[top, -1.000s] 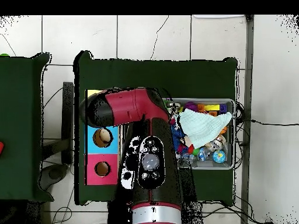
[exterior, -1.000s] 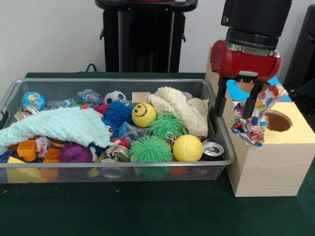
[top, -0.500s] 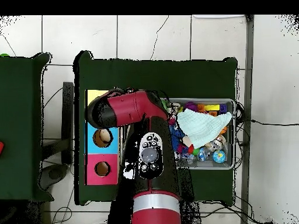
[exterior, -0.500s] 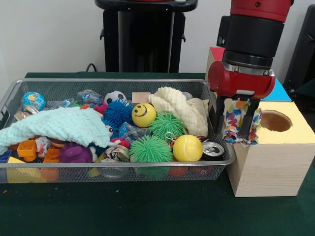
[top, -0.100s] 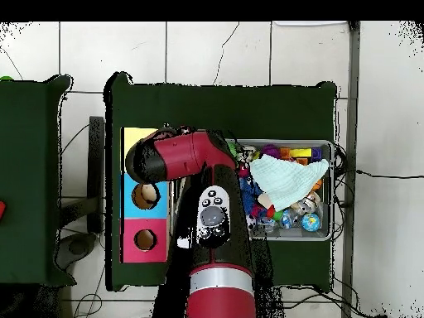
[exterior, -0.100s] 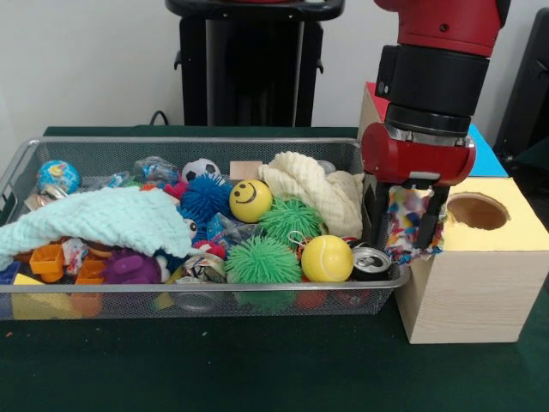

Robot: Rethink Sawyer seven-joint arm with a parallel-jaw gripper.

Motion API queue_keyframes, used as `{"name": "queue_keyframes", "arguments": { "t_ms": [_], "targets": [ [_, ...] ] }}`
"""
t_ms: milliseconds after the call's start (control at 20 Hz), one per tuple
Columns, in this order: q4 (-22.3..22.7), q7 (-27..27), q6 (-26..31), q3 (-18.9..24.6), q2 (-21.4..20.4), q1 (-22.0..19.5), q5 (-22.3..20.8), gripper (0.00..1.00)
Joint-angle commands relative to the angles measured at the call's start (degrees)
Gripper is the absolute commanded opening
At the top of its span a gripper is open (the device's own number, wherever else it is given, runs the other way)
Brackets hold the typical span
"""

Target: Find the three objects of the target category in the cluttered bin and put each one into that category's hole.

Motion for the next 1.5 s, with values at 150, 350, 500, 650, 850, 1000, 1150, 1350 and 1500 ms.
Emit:
{"name": "queue_keyframes", "arguments": {
  "t_ms": [150, 350, 500, 650, 850, 1000, 1150, 1350, 1500],
  "targets": [
    [3.0, 3.1, 0.3, 3.5, 2.5, -1.2, -1.1, 0.00],
    [2.6, 2.9, -0.8, 3.2, 2.5, -1.1, -1.8, 0.00],
    [1.8, 2.4, -1.1, 3.5, 2.7, -1.1, -2.1, 0.00],
    [1.6, 3.1, -0.7, 3.3, 2.7, -1.1, -1.5, 0.00],
    [2.3, 3.0, -1.4, 3.7, 2.5, -1.6, -1.5, 0.00],
    [2.7, 2.1, -2.1, 3.5, 3.1, -2.2, -2.4, 0.00],
    [5.5, 5.2, -2.9, 1.4, 2.8, -3.2, -1.7, 0.00],
    [6.5, 4.9, -0.9, -0.1, 1.7, -2.9, -2.1, 0.00],
    [7.2, 3.3, 1.6, 0.4, 1.2, -3.5, -1.9, 1.00]
  ]
}}
